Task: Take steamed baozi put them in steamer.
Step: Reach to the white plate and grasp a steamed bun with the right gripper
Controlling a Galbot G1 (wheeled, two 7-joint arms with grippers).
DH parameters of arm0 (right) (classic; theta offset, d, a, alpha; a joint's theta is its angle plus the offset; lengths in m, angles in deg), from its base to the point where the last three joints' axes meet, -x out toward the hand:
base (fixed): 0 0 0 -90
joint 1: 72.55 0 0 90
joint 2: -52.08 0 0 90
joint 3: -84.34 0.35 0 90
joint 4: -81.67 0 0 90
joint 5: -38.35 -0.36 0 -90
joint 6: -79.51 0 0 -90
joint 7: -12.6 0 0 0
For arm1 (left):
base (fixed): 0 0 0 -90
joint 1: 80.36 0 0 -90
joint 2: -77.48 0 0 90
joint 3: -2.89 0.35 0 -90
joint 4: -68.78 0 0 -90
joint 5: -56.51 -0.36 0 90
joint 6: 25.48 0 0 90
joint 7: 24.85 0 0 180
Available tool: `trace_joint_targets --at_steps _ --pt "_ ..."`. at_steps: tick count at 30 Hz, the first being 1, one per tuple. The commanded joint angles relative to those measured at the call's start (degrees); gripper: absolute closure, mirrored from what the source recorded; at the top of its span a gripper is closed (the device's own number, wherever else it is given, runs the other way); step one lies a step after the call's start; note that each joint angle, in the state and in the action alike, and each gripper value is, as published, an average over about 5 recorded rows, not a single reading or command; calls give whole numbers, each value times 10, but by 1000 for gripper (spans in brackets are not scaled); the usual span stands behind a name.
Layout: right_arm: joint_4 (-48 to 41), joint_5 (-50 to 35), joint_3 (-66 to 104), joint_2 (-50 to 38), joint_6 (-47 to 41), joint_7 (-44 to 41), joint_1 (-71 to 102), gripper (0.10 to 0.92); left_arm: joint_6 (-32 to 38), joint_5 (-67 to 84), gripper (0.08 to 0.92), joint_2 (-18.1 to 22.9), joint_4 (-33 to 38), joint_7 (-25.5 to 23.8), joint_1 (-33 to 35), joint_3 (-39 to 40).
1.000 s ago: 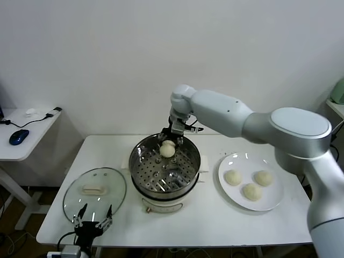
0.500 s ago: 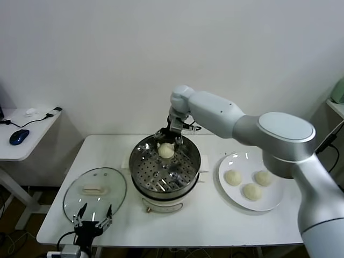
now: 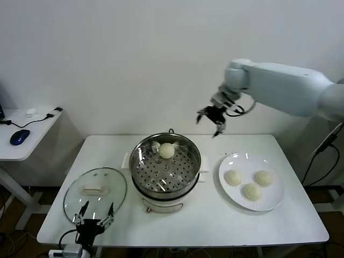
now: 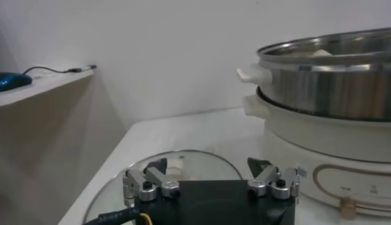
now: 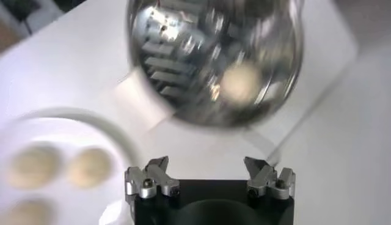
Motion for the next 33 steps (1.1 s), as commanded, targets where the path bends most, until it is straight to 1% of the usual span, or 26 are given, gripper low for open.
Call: trace_joint_targets --at_steps 1,6,16,21,27,30,33 --pt "101 -36 -18 -143 -203 47 72 203 0 1 177 -1 -1 0 -1 -2" --pt "29 11 97 -104 -224 63 201 203 0 1 177 0 -4 0 -1 -2" --pt "-110 66 205 -10 -215 61 319 202 1 -3 177 4 -8 0 3 -1" --pt "-151 75 225 20 -207 59 340 203 2 -3 177 4 -12 0 3 -1" --pt "-167 78 240 34 -199 55 344 205 4 -3 177 4 -14 1 4 -1" --pt "-159 76 240 31 -197 50 342 251 4 -3 177 4 -14 1 4 0" --pt "-147 74 241 26 -194 46 337 323 4 -3 177 4 -13 1 4 1"
